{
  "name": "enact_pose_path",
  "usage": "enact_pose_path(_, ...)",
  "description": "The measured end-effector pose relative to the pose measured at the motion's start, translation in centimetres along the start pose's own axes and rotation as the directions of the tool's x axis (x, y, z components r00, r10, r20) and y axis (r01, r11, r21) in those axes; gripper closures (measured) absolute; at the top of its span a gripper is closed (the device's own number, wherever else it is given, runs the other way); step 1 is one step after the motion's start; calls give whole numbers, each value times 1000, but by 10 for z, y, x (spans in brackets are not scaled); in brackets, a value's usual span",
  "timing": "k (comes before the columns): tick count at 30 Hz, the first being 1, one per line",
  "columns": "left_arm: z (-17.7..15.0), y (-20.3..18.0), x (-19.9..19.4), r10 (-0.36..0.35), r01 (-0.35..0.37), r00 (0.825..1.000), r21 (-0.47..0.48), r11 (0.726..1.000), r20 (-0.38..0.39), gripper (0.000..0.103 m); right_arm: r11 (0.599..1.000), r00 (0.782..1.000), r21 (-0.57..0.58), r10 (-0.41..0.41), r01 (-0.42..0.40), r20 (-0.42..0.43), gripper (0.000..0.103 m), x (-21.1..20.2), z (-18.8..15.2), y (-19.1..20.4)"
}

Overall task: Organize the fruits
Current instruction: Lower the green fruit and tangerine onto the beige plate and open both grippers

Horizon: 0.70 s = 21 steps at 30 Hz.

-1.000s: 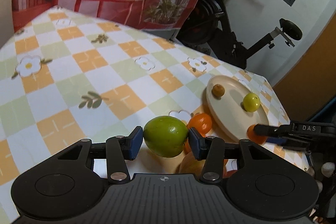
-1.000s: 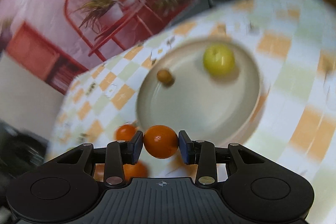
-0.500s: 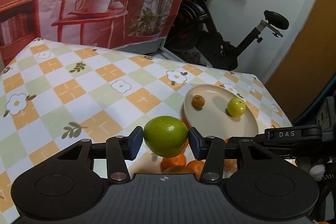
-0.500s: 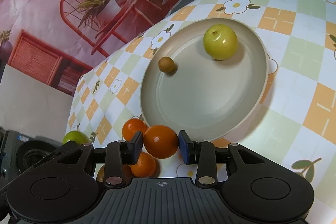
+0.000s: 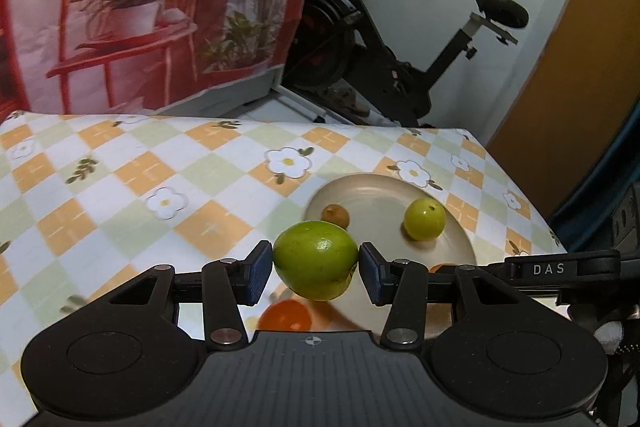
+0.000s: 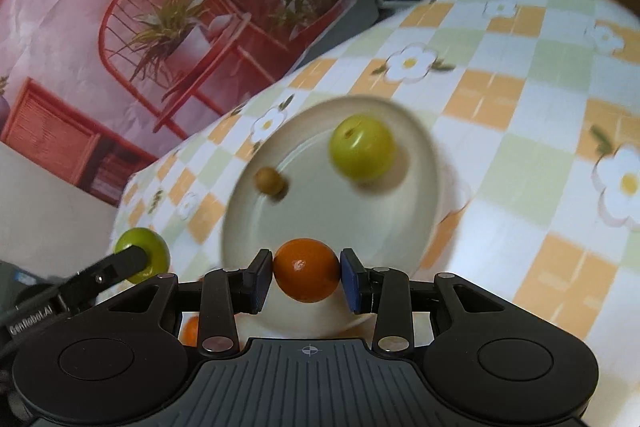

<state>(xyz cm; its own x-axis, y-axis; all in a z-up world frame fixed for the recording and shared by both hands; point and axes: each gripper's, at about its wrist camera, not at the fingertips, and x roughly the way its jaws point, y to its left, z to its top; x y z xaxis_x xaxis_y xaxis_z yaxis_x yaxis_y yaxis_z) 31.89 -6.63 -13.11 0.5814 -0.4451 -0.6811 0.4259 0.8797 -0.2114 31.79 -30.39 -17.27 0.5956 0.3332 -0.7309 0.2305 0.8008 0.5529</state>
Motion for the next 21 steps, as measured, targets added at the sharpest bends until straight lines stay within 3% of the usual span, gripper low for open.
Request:
enact_pose_path(12, 5, -27, 50, -21, 29, 997, 98, 995, -77, 53, 991, 994, -92, -90, 95, 57, 69, 0, 12, -19)
enact_pose_path(21, 7, -25, 75, 18, -4, 993, 113, 994, -119, 53, 949, 982, -256, -162, 181, 94, 69, 19, 22, -7)
